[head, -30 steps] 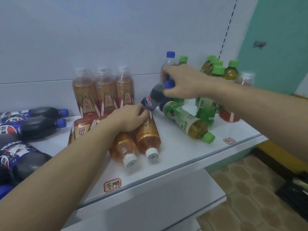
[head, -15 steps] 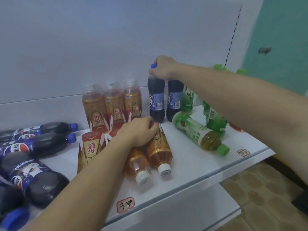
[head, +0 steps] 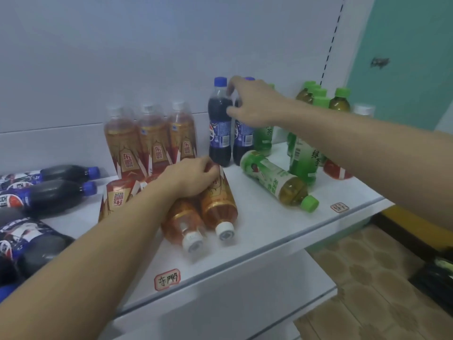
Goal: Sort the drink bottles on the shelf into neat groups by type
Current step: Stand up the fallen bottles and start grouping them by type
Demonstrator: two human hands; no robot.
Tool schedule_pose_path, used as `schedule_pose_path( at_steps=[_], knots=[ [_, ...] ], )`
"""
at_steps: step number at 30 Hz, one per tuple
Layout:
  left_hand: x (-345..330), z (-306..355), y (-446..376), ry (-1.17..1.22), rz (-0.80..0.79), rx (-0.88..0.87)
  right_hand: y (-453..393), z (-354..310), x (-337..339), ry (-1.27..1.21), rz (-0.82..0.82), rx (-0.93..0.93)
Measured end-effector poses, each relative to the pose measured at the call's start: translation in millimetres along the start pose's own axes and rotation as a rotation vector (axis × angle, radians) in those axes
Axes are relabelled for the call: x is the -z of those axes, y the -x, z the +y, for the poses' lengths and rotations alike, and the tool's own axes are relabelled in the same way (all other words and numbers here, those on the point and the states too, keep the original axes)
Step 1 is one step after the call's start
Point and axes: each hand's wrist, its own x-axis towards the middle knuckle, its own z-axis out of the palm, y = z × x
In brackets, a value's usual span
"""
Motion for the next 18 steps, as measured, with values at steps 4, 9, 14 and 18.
schedule_pose_path(
  at_steps=[4,9,14,18],
  knots=[
    [1,3,-1,-0.020,-0.030,0.017,72,23,-15,0.130,-0.106,0.042],
    [7,11,-9,-0.101,-0.132,0.061,129,60,-27,0.227,-0.166,0.007],
    [11,51,-4,-0.324,0.046,0.019,160,76,-41,0.315,-0.093,0.053],
    [-19,92,8,-0.335,0.006,-0.035,180,82,-54,0.318,-0.098,-0.003]
  ],
)
